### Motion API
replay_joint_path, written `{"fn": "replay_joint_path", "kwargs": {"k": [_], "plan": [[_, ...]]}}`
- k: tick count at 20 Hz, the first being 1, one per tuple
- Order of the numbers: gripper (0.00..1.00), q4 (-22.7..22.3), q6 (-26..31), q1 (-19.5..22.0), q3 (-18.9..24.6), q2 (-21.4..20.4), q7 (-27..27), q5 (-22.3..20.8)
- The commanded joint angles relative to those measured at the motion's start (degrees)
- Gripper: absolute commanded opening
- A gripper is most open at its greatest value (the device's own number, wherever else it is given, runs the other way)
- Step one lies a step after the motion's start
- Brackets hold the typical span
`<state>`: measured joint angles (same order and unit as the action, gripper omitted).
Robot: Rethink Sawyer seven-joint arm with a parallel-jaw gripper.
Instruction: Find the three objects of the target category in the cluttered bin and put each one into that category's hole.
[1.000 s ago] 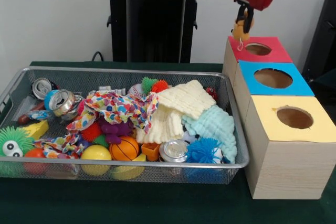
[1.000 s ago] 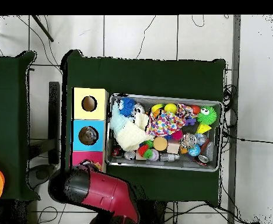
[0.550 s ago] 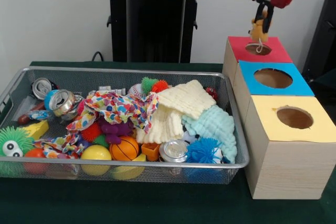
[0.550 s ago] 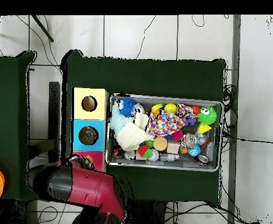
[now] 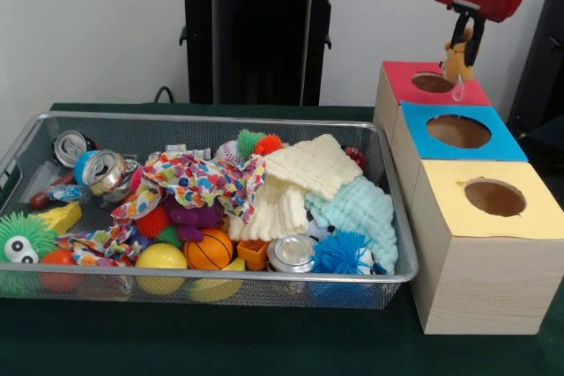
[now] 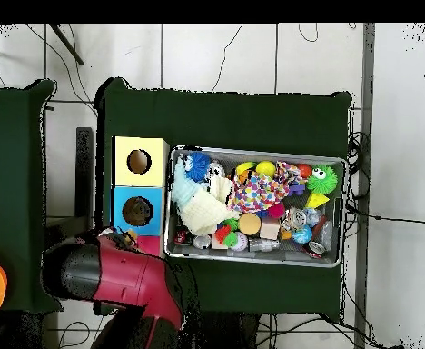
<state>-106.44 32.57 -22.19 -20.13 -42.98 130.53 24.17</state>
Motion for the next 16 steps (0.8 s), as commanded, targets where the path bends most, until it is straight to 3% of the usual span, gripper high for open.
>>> {"fn": "replay_joint_path", "kwargs": {"k": [1,8,16], "plan": [[0.0,0.3,-1.5,2.1,2.9,3.4,15.2,4.1],[0.0,-7.2,-11.0,3.5,7.4,2.9,13.1,7.3],[0.0,-11.3,-14.3,2.0,7.8,1.5,13.6,8.6]]}}
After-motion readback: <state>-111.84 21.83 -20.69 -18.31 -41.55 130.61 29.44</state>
